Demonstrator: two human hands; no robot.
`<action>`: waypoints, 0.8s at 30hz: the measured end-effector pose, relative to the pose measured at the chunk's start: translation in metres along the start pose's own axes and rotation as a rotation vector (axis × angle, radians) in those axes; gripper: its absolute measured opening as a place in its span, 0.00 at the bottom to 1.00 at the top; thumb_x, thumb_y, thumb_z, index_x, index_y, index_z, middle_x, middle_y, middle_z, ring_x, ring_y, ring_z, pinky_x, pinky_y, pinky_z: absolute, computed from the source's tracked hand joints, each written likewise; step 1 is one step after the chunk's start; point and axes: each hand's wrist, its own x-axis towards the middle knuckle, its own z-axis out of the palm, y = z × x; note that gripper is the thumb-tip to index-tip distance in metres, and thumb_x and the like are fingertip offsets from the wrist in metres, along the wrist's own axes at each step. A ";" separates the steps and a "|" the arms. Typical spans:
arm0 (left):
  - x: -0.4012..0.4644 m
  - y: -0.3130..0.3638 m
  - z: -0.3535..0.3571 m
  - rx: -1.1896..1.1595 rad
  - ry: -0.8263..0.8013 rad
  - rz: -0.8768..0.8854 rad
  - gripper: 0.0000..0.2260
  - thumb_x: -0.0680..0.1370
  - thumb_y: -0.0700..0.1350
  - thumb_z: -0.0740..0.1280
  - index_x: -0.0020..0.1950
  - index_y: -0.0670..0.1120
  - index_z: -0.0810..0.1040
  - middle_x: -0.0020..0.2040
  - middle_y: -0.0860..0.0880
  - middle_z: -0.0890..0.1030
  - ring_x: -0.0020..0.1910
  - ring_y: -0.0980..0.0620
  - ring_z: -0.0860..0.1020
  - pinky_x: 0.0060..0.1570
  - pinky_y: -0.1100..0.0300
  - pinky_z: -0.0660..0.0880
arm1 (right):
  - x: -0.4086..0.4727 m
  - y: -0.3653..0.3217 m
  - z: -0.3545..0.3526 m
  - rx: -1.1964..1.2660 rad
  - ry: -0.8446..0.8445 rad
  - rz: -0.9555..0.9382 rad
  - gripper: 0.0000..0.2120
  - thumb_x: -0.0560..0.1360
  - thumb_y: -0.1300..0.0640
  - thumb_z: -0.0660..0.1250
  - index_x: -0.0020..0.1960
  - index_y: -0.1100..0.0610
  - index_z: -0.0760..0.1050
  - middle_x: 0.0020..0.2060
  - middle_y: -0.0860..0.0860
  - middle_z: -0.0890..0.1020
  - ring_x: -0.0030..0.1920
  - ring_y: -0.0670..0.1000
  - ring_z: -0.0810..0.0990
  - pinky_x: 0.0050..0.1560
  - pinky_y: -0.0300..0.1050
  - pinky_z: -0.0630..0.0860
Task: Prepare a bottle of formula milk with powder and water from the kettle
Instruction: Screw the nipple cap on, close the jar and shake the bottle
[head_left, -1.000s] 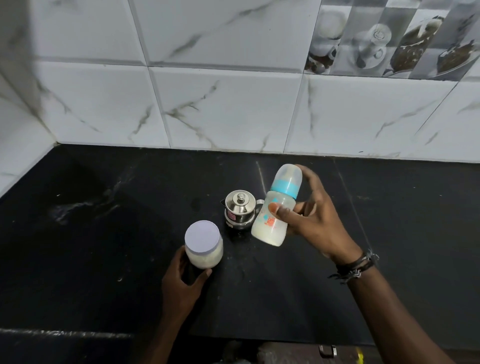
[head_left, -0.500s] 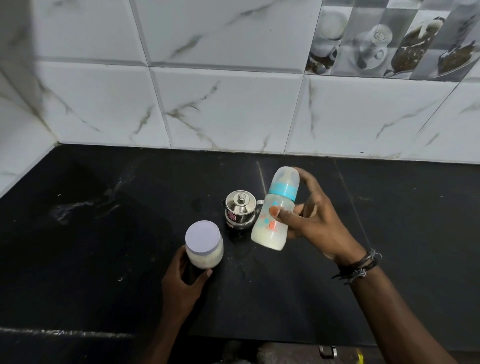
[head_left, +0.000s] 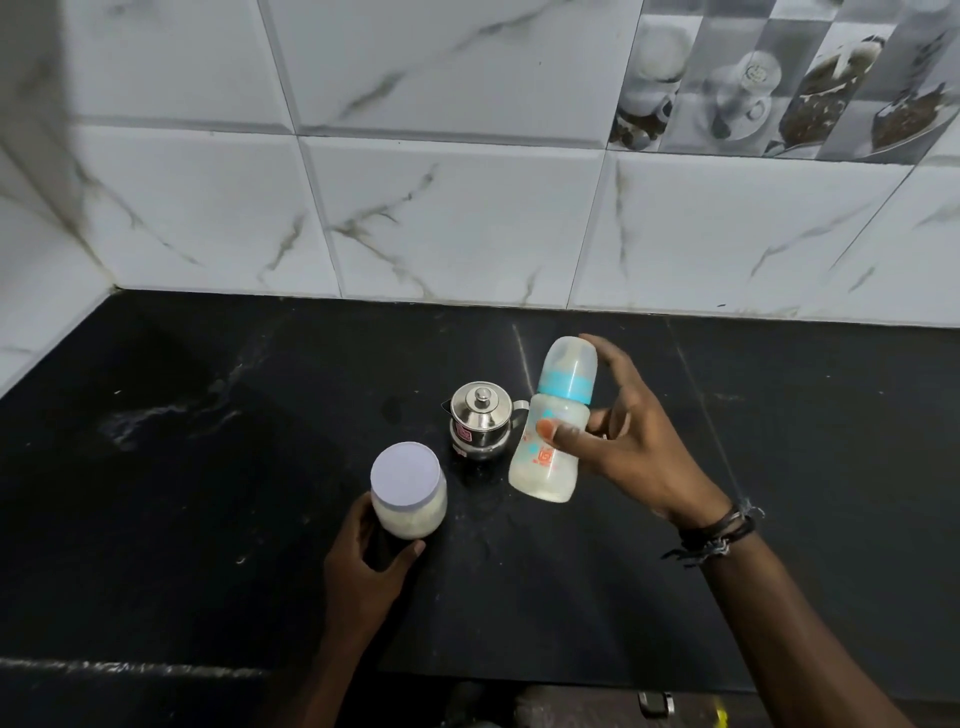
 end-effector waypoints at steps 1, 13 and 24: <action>0.000 0.000 0.000 0.002 0.000 0.001 0.37 0.64 0.37 0.81 0.69 0.51 0.71 0.65 0.50 0.77 0.64 0.53 0.76 0.63 0.53 0.74 | -0.001 -0.002 0.000 0.073 -0.010 0.006 0.40 0.70 0.61 0.75 0.74 0.45 0.57 0.48 0.60 0.86 0.45 0.58 0.87 0.40 0.53 0.84; -0.001 -0.001 0.000 -0.009 0.012 0.003 0.36 0.64 0.38 0.81 0.64 0.63 0.70 0.64 0.53 0.78 0.64 0.56 0.76 0.62 0.56 0.74 | 0.004 0.003 -0.009 0.048 0.001 0.105 0.24 0.68 0.58 0.76 0.62 0.61 0.76 0.48 0.54 0.87 0.50 0.54 0.87 0.48 0.50 0.84; 0.000 -0.004 0.000 -0.012 0.003 -0.016 0.37 0.64 0.38 0.81 0.69 0.54 0.70 0.65 0.51 0.77 0.64 0.54 0.76 0.64 0.52 0.74 | 0.001 0.014 -0.011 -0.188 0.114 -0.003 0.22 0.66 0.55 0.80 0.58 0.57 0.80 0.47 0.49 0.88 0.47 0.47 0.87 0.47 0.41 0.83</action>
